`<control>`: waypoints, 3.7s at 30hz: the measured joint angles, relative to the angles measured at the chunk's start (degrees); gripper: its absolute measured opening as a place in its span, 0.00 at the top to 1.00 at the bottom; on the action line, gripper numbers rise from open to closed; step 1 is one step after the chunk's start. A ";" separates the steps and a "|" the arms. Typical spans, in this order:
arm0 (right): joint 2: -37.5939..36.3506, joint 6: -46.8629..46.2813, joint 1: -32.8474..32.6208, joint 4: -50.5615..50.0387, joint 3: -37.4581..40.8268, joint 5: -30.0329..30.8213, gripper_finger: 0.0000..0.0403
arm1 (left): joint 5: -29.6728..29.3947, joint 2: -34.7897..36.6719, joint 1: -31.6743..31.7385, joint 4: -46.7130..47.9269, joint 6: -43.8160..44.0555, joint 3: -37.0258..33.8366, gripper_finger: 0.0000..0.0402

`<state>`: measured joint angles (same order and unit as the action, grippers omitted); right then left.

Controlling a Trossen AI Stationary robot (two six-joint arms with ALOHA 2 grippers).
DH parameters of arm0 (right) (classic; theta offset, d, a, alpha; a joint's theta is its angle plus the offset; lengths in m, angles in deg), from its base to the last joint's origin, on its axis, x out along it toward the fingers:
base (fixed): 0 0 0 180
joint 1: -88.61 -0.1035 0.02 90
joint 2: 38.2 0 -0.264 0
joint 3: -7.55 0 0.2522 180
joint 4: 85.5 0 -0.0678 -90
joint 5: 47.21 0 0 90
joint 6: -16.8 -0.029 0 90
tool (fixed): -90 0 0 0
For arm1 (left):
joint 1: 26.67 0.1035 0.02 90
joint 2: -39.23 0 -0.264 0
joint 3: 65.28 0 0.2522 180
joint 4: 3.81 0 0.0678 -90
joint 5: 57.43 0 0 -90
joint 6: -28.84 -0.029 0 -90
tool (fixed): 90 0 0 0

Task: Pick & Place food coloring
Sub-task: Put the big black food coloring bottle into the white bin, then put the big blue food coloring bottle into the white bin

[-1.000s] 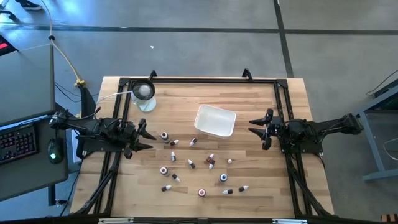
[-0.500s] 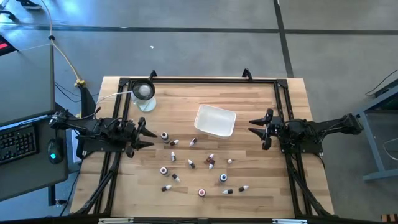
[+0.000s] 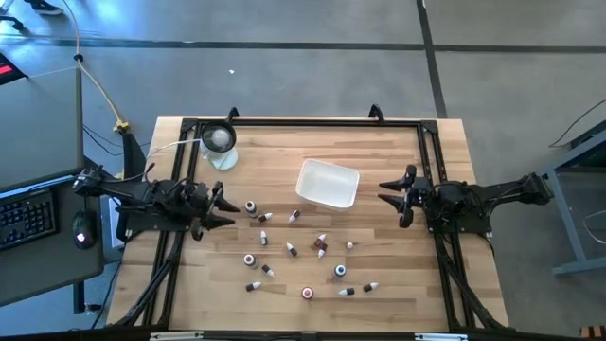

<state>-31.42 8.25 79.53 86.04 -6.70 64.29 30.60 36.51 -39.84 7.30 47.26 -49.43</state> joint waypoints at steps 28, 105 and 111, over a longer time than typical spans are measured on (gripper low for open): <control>0.00 12.51 0.07 24.13 0.02 12.50 0.58 | -23.05 -33.80 0.04 -10.44 -3.57 4.22 0.55; 0.02 -0.47 0.05 23.22 0.02 7.89 0.58 | -15.14 -103.01 26.32 -17.82 -5.93 59.19 0.80; 0.02 -0.47 0.05 23.24 0.02 7.89 0.58 | -15.46 -104.00 26.32 -18.22 -6.20 59.17 0.79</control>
<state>-31.40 7.78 79.57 109.28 -6.68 72.17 15.14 -67.50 -13.53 -10.92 41.06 9.74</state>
